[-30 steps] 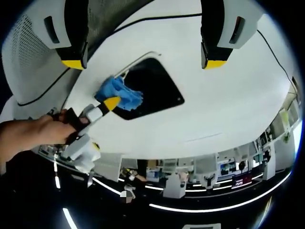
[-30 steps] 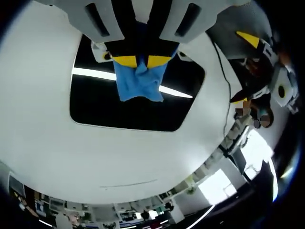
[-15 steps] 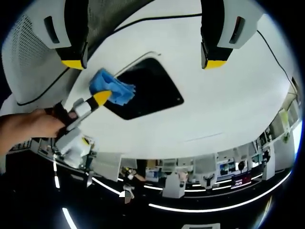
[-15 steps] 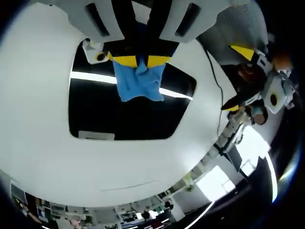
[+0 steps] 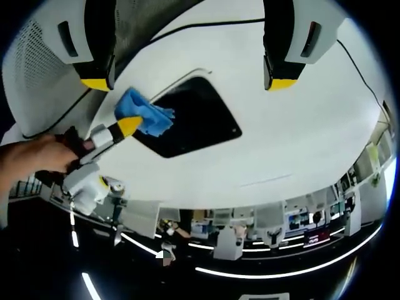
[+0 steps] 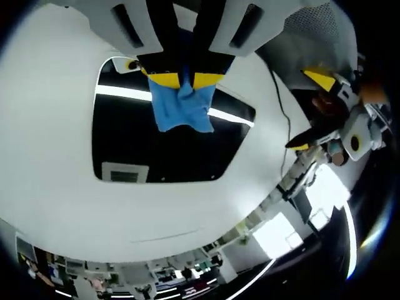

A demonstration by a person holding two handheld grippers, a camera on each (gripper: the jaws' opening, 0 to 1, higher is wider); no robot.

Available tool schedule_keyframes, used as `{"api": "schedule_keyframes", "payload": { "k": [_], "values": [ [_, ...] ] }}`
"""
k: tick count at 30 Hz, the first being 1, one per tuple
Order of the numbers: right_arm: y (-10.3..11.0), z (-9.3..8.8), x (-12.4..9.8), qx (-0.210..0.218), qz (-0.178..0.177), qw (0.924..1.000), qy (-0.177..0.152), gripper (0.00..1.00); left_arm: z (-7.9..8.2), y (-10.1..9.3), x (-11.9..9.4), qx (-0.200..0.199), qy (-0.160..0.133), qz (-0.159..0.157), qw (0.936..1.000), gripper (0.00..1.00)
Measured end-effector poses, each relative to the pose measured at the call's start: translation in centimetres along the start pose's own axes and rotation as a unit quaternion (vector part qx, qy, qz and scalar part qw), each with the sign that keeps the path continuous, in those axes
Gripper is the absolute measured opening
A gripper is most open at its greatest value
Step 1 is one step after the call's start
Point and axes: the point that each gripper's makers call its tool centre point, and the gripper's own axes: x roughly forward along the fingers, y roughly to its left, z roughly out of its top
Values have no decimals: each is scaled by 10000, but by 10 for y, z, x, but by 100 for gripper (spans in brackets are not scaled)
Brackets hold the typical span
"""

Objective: Wipe the mirror surface with the cleaning cloth until all visible marks leave the cleaned area.

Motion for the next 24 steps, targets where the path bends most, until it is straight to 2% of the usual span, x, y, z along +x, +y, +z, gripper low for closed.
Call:
{"api": "schedule_keyframes", "payload": {
  "k": [6,15,20,24],
  "values": [
    [-5,-1,-3,-338,-210,9991,148,0,0,0,1,-8,4,2,10000,100],
    [-27,-4,-16,-5,-415,9990,178,0,0,-1,1,-3,14,-29,10000,100],
    [-34,-6,-21,-131,-497,9984,216,0,-1,-2,1,14,35,-51,10000,100],
    [-39,-6,-24,-14,-527,9984,216,0,-1,-2,2,22,50,-61,10000,100]
  ]
}}
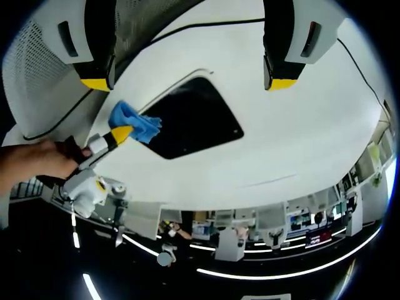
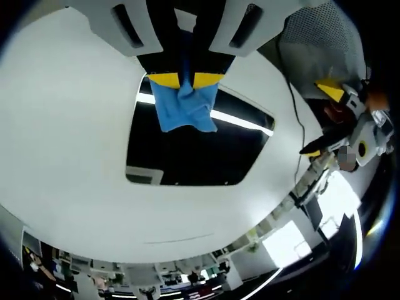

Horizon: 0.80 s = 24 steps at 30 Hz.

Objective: Wipe the mirror surface with the cleaning cloth until all visible marks leave the cleaned area.

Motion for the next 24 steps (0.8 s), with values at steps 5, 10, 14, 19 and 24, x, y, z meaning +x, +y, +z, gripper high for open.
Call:
{"api": "schedule_keyframes", "payload": {
  "k": [5,10,14,19,24],
  "values": [
    [-16,-3,-7,-24,-400,9992,38,0,0,0,0,-7,4,0,10000,100],
    [-17,-3,-7,37,-361,9993,26,0,0,-1,0,0,1,-14,10000,100],
    [-17,-3,-6,104,-387,9992,-10,0,0,-2,0,8,0,-22,10000,100],
    [-18,1,-4,178,-444,9988,-73,0,0,-1,0,59,19,-10,10000,100],
    [-19,7,0,202,-439,9988,-48,0,0,1,-1,35,14,30,10000,100]
  ]
}}
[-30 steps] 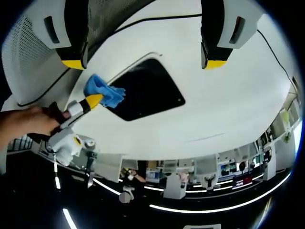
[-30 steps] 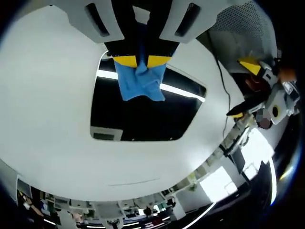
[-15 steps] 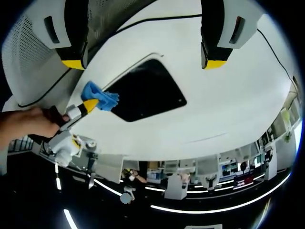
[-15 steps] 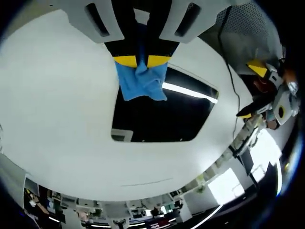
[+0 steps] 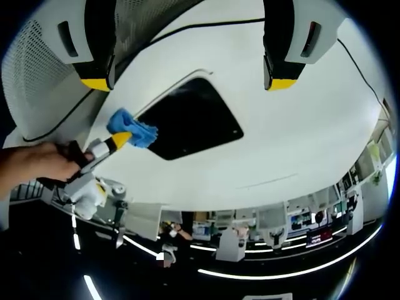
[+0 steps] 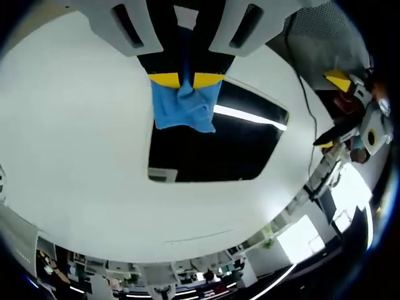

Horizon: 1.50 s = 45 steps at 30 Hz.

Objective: Wipe the mirror surface with the cleaning cloth until all visible marks leave the cleaned area.

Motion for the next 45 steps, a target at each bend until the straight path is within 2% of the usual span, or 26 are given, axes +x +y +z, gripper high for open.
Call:
{"api": "schedule_keyframes", "payload": {
  "k": [28,45],
  "values": [
    [-22,57,31,13,-26,10000,50,0,0,3,0,-36,-23,30,10000,100],
    [-30,83,46,12,0,9998,193,0,-1,4,0,-55,-16,38,10000,100]
  ]
}}
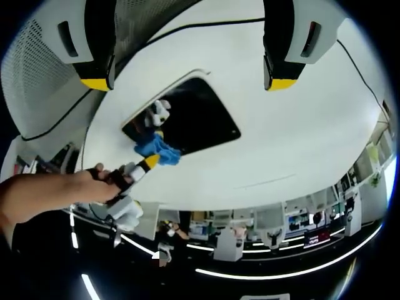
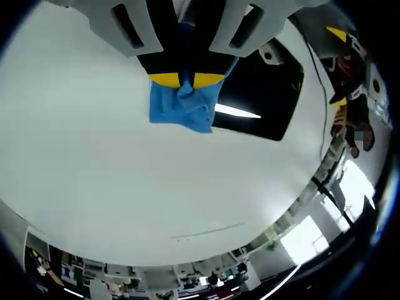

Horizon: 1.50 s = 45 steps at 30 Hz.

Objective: Wipe the mirror surface with the cleaning cloth until all visible marks leave the cleaned area.

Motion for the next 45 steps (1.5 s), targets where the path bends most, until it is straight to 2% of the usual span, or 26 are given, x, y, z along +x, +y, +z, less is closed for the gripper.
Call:
{"api": "schedule_keyframes", "payload": {
  "k": [15,20,24,31,35,39,45],
  "values": [
    [-6,23,13,-254,-50,9997,10,0,-3,0,0,5,45,-6,10000,100],
    [-6,23,13,-217,29,9997,83,0,-3,-1,1,9,47,-14,10000,100],
    [-4,21,13,-350,-21,9994,16,0,-3,-1,0,5,43,-10,10000,100],
    [-5,22,12,-306,25,9995,-17,0,-2,0,0,4,40,1,10000,100],
    [-6,23,12,-87,51,9999,-2,0,-2,0,0,-1,42,26,10000,100],
    [-5,25,4,-40,21,10000,-71,0,-5,2,-1,-21,102,84,9999,100],
    [3,42,-15,43,213,9993,-320,0,-4,9,-2,-87,45,254,9996,100]
  ]
}}
